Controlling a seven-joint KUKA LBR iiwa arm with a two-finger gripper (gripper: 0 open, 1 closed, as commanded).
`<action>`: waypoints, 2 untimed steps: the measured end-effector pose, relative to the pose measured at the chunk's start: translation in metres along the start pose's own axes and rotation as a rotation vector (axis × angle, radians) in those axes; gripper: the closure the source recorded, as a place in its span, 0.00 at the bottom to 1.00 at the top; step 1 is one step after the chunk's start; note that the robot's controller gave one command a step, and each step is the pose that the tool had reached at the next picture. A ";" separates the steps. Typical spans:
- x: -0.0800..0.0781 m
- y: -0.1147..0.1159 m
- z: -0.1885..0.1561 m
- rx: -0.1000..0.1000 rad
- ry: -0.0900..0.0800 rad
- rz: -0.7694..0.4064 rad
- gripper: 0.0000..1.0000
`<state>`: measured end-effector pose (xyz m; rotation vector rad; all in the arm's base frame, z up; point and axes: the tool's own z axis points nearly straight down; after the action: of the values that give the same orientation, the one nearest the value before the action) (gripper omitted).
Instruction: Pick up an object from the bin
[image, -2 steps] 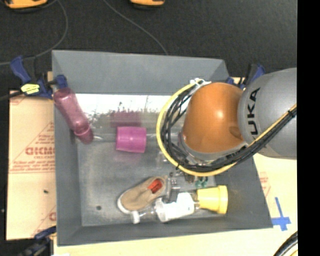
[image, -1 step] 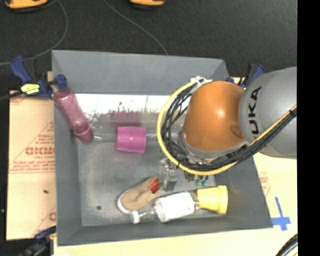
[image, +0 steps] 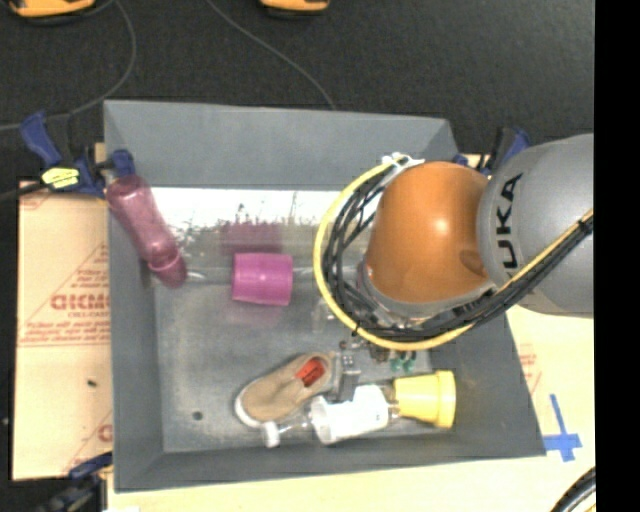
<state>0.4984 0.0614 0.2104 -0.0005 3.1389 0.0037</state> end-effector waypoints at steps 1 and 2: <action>0.000 0.000 0.000 0.000 0.000 0.000 0.00; 0.003 0.001 0.080 -0.002 -0.007 0.027 0.00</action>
Offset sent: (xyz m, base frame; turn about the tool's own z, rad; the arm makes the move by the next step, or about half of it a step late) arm -0.0056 0.0014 -0.0972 0.0354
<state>0.4956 0.0625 0.1304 0.0421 3.1320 0.0076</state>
